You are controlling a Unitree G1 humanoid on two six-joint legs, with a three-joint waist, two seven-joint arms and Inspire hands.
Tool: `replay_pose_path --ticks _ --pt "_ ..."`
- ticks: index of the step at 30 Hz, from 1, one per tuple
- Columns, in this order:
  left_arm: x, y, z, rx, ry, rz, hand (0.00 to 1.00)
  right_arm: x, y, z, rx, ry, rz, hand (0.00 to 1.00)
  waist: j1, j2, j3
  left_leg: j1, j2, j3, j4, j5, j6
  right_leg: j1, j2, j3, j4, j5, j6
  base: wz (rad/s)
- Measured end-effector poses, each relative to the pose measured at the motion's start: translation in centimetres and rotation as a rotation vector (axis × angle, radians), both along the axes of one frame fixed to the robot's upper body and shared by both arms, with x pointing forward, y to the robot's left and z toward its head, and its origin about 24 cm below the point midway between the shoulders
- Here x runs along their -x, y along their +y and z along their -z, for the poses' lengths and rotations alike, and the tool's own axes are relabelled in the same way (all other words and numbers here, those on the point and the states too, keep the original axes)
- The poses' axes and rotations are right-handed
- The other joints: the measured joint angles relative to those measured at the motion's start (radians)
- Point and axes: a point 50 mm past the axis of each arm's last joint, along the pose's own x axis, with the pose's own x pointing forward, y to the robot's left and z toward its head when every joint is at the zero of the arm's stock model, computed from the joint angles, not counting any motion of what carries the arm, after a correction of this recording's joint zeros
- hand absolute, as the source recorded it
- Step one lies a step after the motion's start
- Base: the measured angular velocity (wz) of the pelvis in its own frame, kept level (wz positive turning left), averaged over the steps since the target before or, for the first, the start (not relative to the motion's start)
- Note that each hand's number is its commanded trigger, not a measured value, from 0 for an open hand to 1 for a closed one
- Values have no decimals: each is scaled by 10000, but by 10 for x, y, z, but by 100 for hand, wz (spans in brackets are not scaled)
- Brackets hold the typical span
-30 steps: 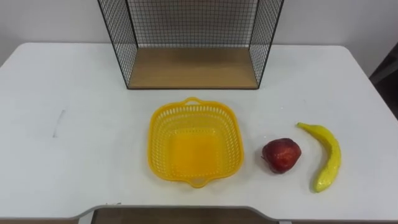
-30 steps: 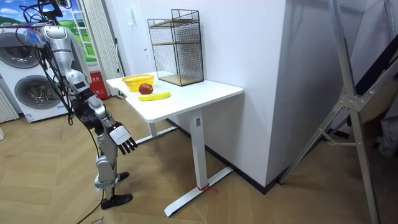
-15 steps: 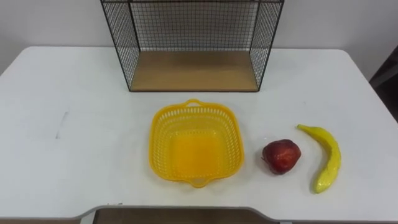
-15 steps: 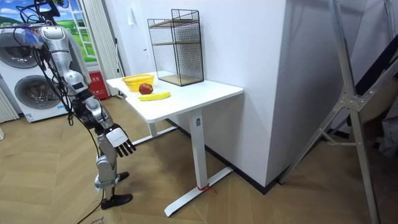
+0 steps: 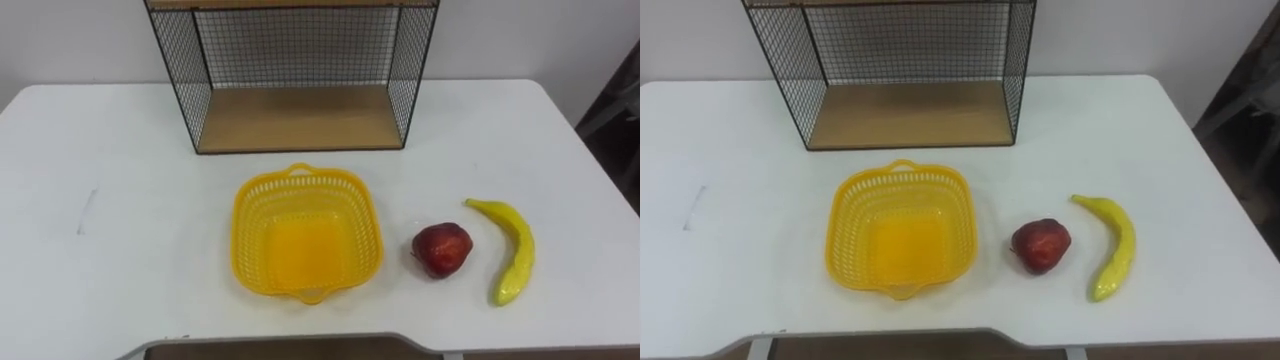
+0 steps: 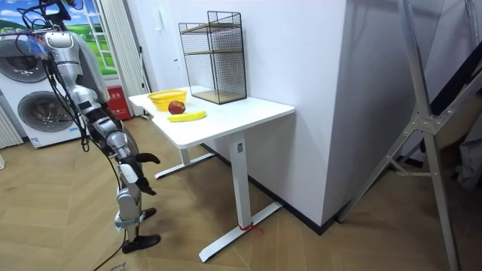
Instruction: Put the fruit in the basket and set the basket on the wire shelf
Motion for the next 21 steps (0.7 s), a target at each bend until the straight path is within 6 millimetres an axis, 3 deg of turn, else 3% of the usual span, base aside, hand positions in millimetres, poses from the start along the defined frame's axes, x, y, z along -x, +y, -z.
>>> replay_pose_path --ticks 5,12,14,17,20,21 --pt "8 11 -5 -556 -227 -812 0 -2 -22 -10 428 -498 3240 0 -370 -64 -62 -27 -8 112 -56 -1 7 -108 -10 120 46 -2 11 -5" --pt "7 21 -9 -1007 -536 -1027 0 -18 -58 -38 1856 -820 5306 0 -620 -192 -70 106 -11 301 -149 2 11 -167 -20 319 168 -42 35 -10" --pt "6 23 -9 -1026 -720 -1083 0 -27 -71 -54 2570 -1012 5414 0 -639 -256 -70 108 -11 359 -155 2 11 -239 -27 386 200 -51 39 -9" --pt "2 27 -11 -1113 -979 -983 0 -48 -96 -94 4587 -1429 5491 0 -678 -374 -37 28 -24 381 -152 3 14 -369 -57 405 328 -88 52 -2" --pt "0 29 -12 -1177 -1059 -828 0 -72 -115 -144 7833 -1394 4505 0 -640 -453 2 -77 -20 367 -159 4 15 -463 -38 438 310 -72 52 0" --pt "0 29 -12 -1168 -1052 -790 0 -74 -117 -152 8361 -1382 4382 0 -615 -467 1 -84 -21 365 -174 4 16 -474 -39 440 313 -71 53 0"
